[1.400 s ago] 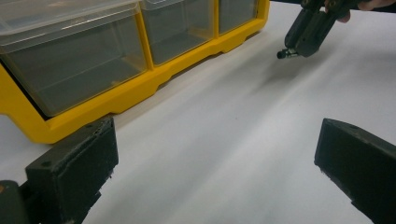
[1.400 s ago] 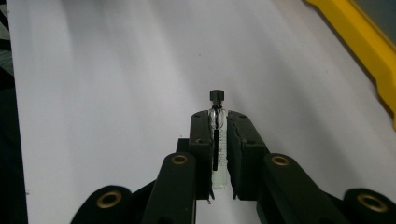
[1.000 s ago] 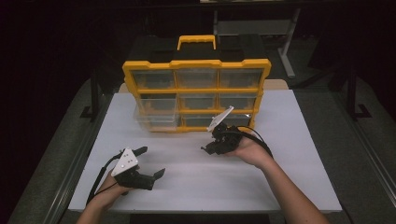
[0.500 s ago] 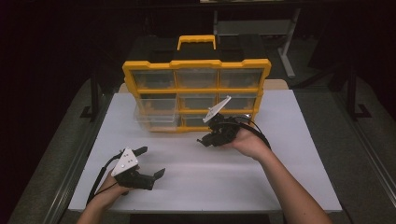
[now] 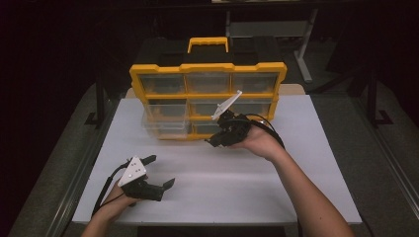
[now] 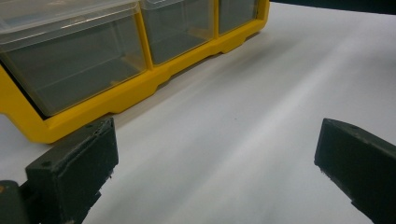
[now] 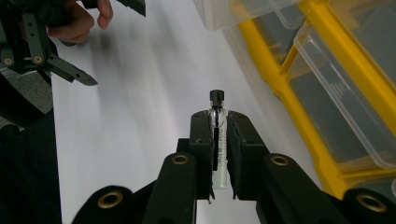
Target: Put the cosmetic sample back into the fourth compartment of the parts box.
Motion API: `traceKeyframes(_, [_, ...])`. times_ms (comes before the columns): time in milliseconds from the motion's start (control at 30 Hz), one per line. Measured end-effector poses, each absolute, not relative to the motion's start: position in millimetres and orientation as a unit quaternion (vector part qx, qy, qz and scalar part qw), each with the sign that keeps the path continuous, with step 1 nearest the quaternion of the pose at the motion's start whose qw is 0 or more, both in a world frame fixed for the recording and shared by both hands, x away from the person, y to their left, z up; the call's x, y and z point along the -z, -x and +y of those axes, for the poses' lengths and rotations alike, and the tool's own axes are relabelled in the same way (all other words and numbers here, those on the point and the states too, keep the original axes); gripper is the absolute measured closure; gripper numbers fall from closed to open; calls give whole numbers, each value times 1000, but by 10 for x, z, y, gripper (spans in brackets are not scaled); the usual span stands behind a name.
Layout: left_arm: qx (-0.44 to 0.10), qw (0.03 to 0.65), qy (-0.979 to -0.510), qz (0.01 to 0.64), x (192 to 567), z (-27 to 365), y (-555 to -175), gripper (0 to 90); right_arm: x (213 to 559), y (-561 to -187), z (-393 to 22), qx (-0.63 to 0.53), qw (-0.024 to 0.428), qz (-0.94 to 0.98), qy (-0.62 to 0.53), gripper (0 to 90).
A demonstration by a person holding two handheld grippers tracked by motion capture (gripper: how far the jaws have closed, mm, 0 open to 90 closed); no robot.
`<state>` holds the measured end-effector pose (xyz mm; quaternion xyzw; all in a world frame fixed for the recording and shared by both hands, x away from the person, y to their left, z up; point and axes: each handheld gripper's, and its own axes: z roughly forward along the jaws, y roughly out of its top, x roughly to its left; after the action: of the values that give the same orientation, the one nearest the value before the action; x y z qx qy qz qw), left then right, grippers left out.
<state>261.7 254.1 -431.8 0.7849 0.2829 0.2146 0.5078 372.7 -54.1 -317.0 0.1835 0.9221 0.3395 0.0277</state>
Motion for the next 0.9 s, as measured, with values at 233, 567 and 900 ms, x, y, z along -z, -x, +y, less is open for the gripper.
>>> traceKeyframes(233, [-214, 510, -783, 283, 4320, 2536, -2617, 0, 3046, -3766, -496, -344, 30, 921, -180, 797])
traceKeyframes(567, [-214, 509, -784, 284, 4321, 2539, -2618, 0, 2853, -3818, -419, -351, 36, 920, -172, 797])
traceKeyframes(900, [-210, 513, -781, 287, 4325, 2538, -2623, 0, 2655, -3873, -346, -359, 43, 917, -169, 797])
